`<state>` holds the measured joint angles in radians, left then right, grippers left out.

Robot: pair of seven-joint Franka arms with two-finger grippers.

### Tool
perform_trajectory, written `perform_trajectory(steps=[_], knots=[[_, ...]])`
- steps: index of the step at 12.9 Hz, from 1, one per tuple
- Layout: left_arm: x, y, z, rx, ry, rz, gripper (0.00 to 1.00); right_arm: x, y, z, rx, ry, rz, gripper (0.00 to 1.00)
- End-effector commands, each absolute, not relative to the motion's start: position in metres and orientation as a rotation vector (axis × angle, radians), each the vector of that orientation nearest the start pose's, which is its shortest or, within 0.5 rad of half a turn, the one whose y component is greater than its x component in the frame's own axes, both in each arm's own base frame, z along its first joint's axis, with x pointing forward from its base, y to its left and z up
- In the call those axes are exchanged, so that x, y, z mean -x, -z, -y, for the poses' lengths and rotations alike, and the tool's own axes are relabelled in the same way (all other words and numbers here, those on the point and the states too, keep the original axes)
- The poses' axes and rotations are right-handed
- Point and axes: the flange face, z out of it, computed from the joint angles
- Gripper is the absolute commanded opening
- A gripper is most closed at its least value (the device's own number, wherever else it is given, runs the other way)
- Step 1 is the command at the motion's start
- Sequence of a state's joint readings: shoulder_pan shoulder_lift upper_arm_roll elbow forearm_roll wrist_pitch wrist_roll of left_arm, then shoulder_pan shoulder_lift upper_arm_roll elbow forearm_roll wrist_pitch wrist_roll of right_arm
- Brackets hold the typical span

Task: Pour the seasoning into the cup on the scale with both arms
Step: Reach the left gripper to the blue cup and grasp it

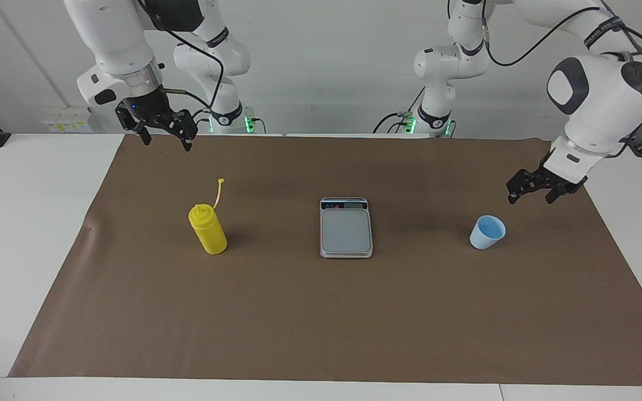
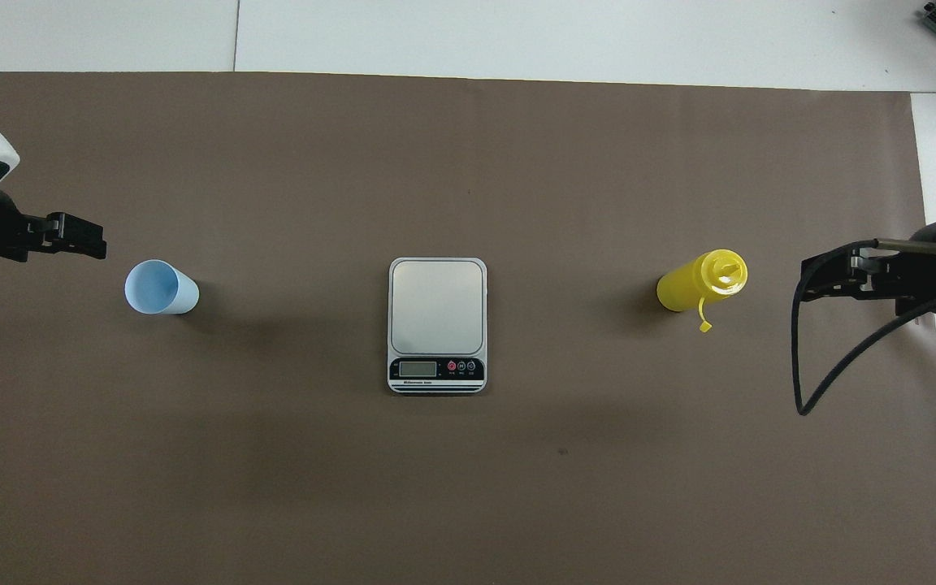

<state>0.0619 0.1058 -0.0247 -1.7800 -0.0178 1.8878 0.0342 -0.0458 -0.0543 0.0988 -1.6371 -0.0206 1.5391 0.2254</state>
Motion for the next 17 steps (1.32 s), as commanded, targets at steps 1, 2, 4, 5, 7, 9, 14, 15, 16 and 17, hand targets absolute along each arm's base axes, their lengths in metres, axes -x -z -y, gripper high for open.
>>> perform_trajectory(steps=[1,2,4,5,7,9,14,15,16,17], knots=[[-0.576,-0.451,-0.037,3.143,0.045,0.296,1.00,-0.530,-0.619,-0.024,3.162,-0.075,-0.254,1.00],[-0.570,-0.440,-0.035,3.155,0.084,0.390,1.00,-0.530,-0.619,-0.025,3.162,-0.075,-0.251,1.00],[-0.561,-0.414,-0.039,3.171,0.113,0.454,1.00,-0.530,-0.619,-0.024,3.162,-0.075,-0.254,1.00],[-0.560,-0.408,-0.043,3.168,0.118,0.466,1.00,-0.530,-0.619,-0.025,3.162,-0.075,-0.251,1.00],[-0.557,-0.392,-0.039,3.166,0.095,0.478,1.00,-0.530,-0.619,-0.024,3.162,-0.075,-0.254,1.00],[-0.546,-0.372,-0.036,3.160,0.141,0.497,1.00,-0.530,-0.619,-0.025,3.162,-0.075,-0.251,1.00],[-0.543,-0.345,-0.024,3.164,0.116,0.468,0.63,-0.530,-0.619,-0.024,3.162,-0.075,-0.254,1.00],[-0.543,-0.345,-0.024,3.164,0.113,0.465,0.30,-0.530,-0.619,-0.024,3.162,-0.075,-0.254,1.00],[-0.543,-0.344,-0.024,3.166,0.112,0.448,0.02,-0.530,-0.619,-0.025,3.162,-0.075,-0.251,1.00],[-0.543,-0.343,-0.023,3.167,0.111,0.444,0.00,-0.530,-0.619,-0.024,3.162,-0.075,-0.254,1.00]])
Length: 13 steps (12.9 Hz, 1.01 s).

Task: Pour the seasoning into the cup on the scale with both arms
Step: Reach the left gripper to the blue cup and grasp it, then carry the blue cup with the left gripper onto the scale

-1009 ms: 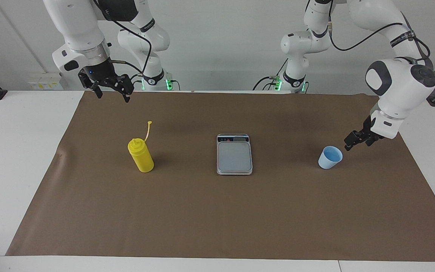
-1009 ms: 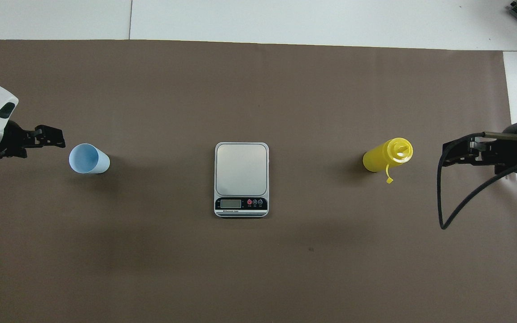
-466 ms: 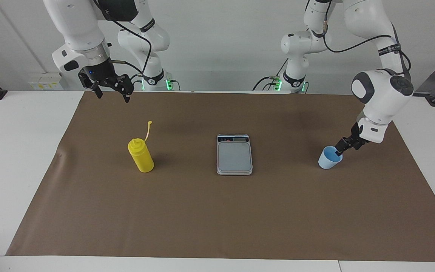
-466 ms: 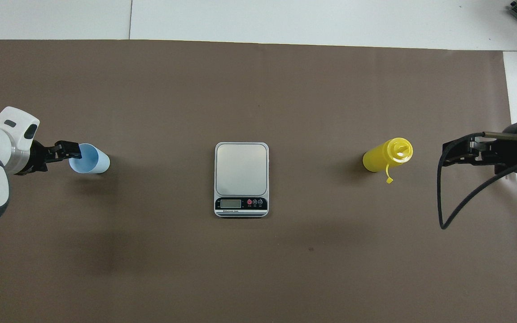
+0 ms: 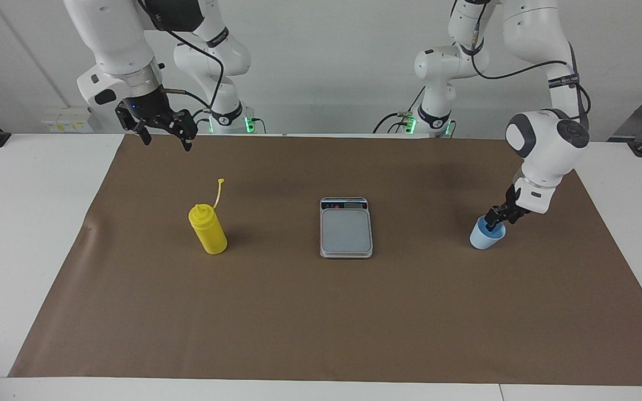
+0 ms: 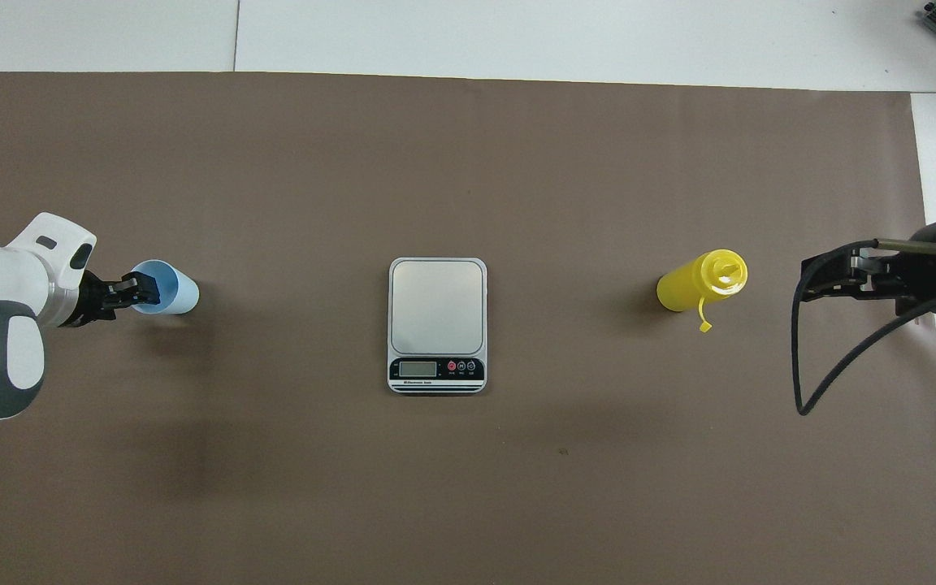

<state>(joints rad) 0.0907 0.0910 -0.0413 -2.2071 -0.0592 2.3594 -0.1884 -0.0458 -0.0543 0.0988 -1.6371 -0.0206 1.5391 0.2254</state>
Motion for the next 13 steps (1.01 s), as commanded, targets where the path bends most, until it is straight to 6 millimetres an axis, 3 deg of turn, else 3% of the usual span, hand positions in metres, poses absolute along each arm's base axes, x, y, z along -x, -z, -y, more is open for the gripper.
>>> perform_trajectory(steps=[1,3,5,8,9,11,13], knots=[[-0.543,-0.344,-0.019,3.169,0.114,0.429,0.00,-0.530,-0.619,-0.024,3.162,-0.075,-0.254,1.00],[-0.547,-0.348,-0.019,3.170,0.104,0.418,0.00,-0.530,-0.619,-0.024,3.162,-0.075,-0.254,1.00],[-0.564,-0.362,-0.014,3.177,0.069,0.406,0.00,-0.530,-0.619,-0.025,3.162,-0.075,-0.251,1.00],[-0.594,-0.430,0.001,3.191,0.024,0.360,0.00,-0.530,-0.619,-0.024,3.162,-0.075,-0.254,1.00],[-0.599,-0.451,0.023,3.199,0.007,0.314,0.00,-0.530,-0.619,-0.025,3.162,-0.075,-0.251,1.00],[-0.610,-0.470,0.071,3.226,-0.013,0.379,0.00,-0.530,-0.619,-0.025,3.162,-0.075,-0.251,1.00],[-0.604,-0.472,0.136,3.235,0.016,0.395,0.00,-0.530,-0.619,-0.024,3.162,-0.075,-0.254,1.00]])
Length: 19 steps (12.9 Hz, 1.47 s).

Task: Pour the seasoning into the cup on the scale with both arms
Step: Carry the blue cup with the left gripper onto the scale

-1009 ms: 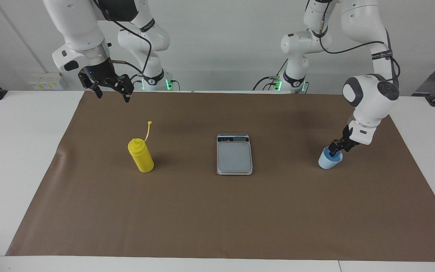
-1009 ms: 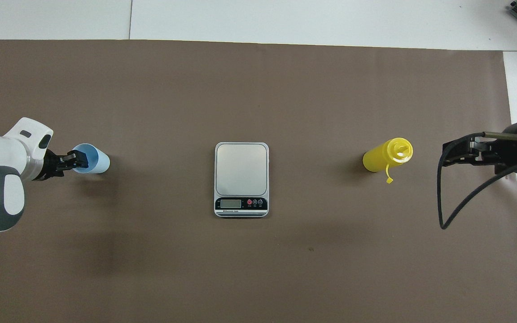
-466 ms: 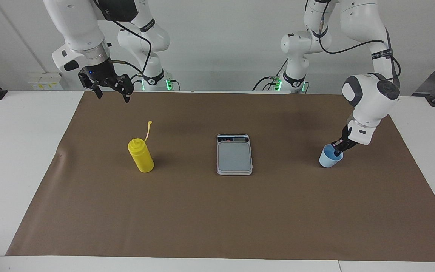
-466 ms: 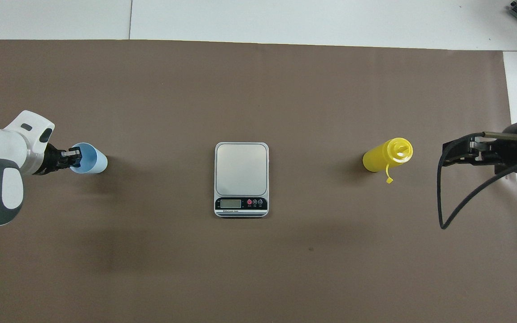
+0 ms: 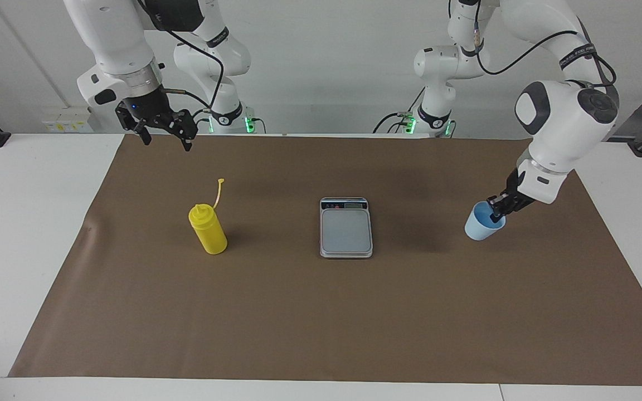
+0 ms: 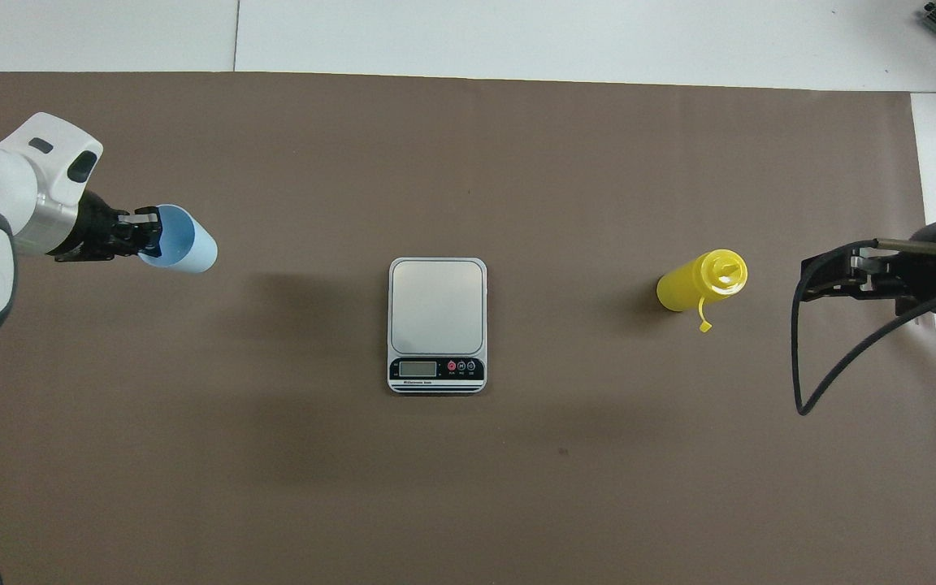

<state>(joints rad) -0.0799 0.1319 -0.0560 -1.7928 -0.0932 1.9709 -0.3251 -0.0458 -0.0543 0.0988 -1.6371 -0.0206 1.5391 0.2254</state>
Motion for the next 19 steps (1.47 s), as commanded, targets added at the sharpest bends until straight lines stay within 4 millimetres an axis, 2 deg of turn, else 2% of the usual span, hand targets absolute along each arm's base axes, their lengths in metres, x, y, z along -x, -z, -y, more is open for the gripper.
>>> perform_trajectory(steps=[1,2,4,7,11,14,16,19], knots=[[-0.601,-0.471,0.163,3.247,0.064,0.405,0.00,-0.530,-0.619,-0.024,3.162,-0.075,-0.254,1.00],[-0.594,-0.471,0.195,3.260,0.101,0.394,0.00,-0.530,-0.619,-0.025,3.162,-0.075,-0.251,1.00],[-0.580,-0.474,0.244,3.281,0.139,0.390,0.00,-0.530,-0.619,-0.024,3.162,-0.075,-0.254,1.00],[-0.561,-0.446,0.316,3.286,0.123,0.363,0.00,-0.530,-0.619,-0.025,3.162,-0.075,-0.251,1.00],[-0.541,-0.414,0.351,3.270,0.055,0.281,0.00,-0.530,-0.619,-0.024,3.162,-0.075,-0.254,1.00],[-0.527,-0.393,0.364,3.251,0.010,0.247,0.00,-0.530,-0.619,-0.025,3.162,-0.075,-0.251,1.00],[-0.521,-0.386,0.365,3.251,0.012,0.242,0.00,-0.530,-0.619,-0.024,3.162,-0.075,-0.254,1.00],[-0.523,-0.385,0.367,3.262,0.039,0.245,0.00,-0.530,-0.619,-0.025,3.162,-0.075,-0.251,1.00]])
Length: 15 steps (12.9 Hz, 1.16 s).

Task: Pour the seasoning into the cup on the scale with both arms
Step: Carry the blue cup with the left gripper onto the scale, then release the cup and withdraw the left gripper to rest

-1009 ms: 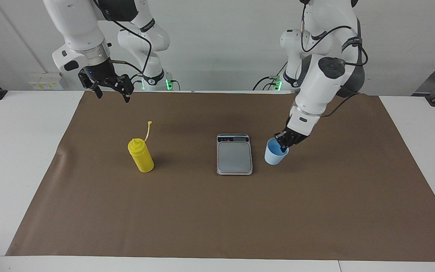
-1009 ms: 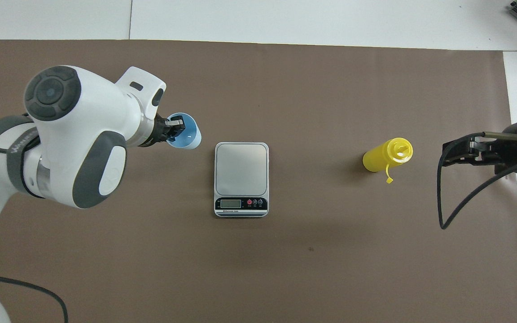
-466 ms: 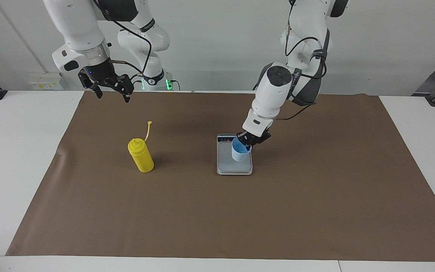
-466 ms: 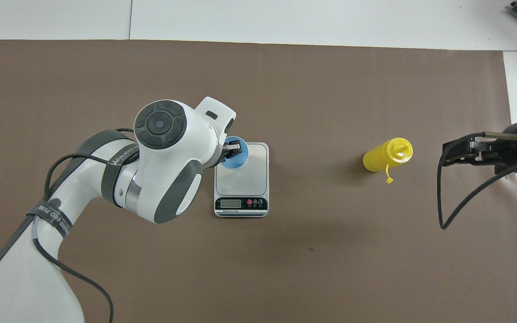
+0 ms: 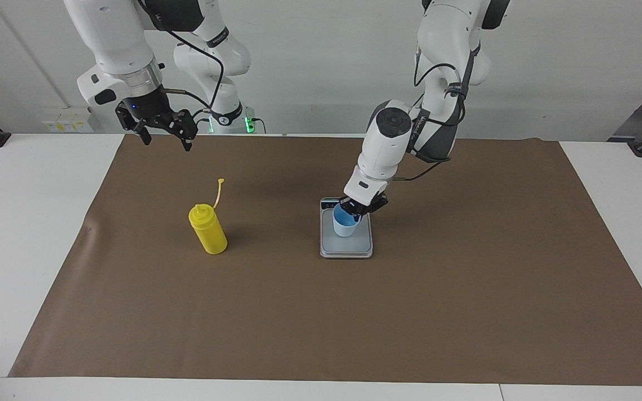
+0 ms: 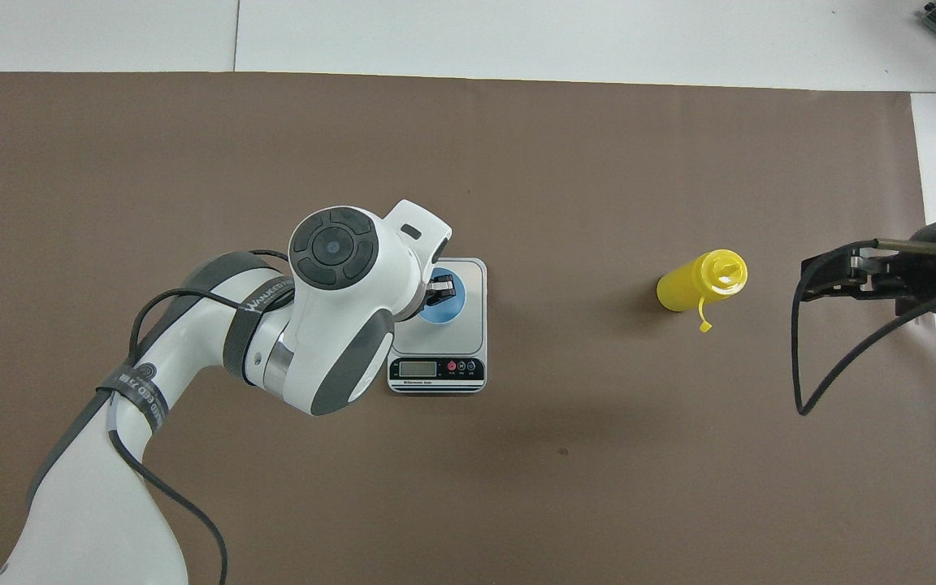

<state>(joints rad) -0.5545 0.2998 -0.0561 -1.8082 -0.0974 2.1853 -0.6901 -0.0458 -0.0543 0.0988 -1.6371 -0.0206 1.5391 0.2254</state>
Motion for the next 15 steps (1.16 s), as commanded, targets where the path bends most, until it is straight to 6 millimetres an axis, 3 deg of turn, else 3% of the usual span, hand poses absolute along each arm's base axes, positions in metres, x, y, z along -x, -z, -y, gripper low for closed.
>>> perform_trajectory(steps=[1,4,5,6,8,11,15], knots=[[-0.522,-0.382,0.366,3.258,0.033,0.241,0.00,-0.530,-0.619,-0.024,3.162,-0.075,-0.254,1.00],[-0.522,-0.381,0.364,3.241,0.046,0.216,0.00,-0.530,-0.619,-0.025,3.162,-0.075,-0.251,1.00],[-0.522,-0.380,0.363,3.239,0.045,0.212,0.43,-0.530,-0.619,-0.025,3.162,-0.075,-0.251,1.00],[-0.526,-0.382,0.359,3.235,0.051,0.215,0.99,-0.530,-0.619,-0.025,3.162,-0.075,-0.251,1.00],[-0.532,-0.401,0.346,3.216,0.101,0.211,1.00,-0.530,-0.619,-0.025,3.162,-0.075,-0.251,1.00],[-0.549,-0.459,0.300,3.194,0.135,0.247,1.00,-0.530,-0.619,-0.024,3.162,-0.075,-0.254,1.00],[-0.569,-0.484,0.213,3.165,0.101,0.132,1.00,-0.530,-0.619,-0.024,3.162,-0.075,-0.254,1.00]])
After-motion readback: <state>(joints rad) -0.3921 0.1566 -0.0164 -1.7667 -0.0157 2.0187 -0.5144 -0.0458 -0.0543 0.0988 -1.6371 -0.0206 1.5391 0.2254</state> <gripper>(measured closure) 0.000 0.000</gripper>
